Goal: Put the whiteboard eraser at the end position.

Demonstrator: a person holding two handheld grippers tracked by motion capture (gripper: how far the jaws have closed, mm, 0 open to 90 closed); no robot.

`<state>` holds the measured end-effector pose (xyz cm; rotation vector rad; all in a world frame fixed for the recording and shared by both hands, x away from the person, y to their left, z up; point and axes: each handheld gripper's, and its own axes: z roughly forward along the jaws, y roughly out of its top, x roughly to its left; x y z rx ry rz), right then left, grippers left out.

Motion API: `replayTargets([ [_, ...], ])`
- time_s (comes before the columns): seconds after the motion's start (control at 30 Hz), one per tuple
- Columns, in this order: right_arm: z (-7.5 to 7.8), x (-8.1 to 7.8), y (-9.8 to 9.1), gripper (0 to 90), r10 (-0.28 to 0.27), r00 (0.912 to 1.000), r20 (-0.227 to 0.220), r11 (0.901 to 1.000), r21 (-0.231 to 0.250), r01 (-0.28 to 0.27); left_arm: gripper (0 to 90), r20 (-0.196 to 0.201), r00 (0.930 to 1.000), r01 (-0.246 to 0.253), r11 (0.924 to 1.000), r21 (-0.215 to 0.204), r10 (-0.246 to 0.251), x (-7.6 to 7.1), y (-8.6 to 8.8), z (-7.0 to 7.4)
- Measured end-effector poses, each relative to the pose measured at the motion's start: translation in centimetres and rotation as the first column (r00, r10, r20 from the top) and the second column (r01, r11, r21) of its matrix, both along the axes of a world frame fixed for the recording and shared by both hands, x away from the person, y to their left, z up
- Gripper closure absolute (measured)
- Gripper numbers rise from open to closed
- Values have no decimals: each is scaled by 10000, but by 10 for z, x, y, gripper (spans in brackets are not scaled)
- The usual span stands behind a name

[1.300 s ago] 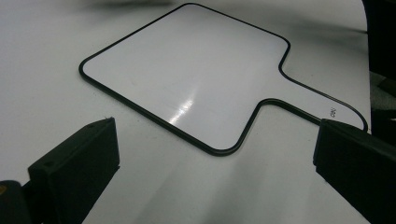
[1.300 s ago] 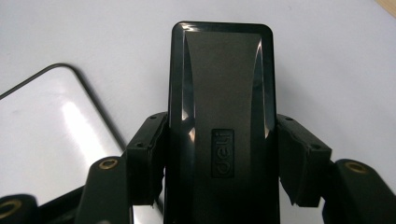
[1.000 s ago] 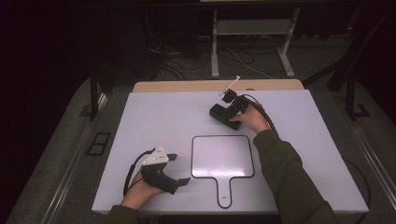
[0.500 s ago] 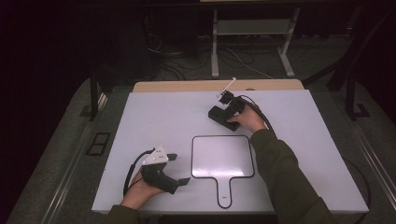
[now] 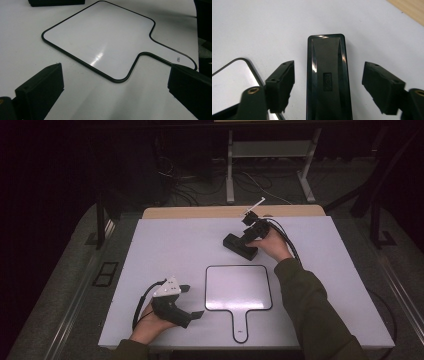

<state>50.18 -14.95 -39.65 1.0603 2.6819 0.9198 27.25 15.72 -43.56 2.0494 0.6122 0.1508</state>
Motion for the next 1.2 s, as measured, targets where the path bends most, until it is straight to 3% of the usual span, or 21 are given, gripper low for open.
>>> replayTargets([
  [0.13, 2, -7, -2, 178, -87, 9994, 337, 9999, -104, 91, 0, -12, 10000, 8, 10000, 13, -8, 0, 0, 0],
  [0.3, 6, -17, -8, 159, -266, 9934, 1118, 9996, -50, 273, 0, -4, 10000, 2, 10000, 14, -2, 0, 0, 0],
  [0.43, 9, -24, -11, 159, -213, 9918, 1262, 9998, 81, 204, 0, 18, 10000, 8, 10000, 22, -8, 0, 0, 0],
  [0.53, 11, -31, -15, 158, -236, 9927, 1181, 9991, 391, 191, 0, 7, 10000, -16, 10000, -22, 16, 0, 0, 0],
  [0.83, 16, -52, -25, 158, -89, 9887, 1498, 9944, 1053, -70, 0, -21, 10000, -47, 9999, -125, 47, 0, 0, 1],
  [1.2, 20, -83, -26, 158, 166, 9764, 2154, 9945, 976, -385, 0, -68, 9999, -96, 9997, -206, 95, 0, 0, 1],
])
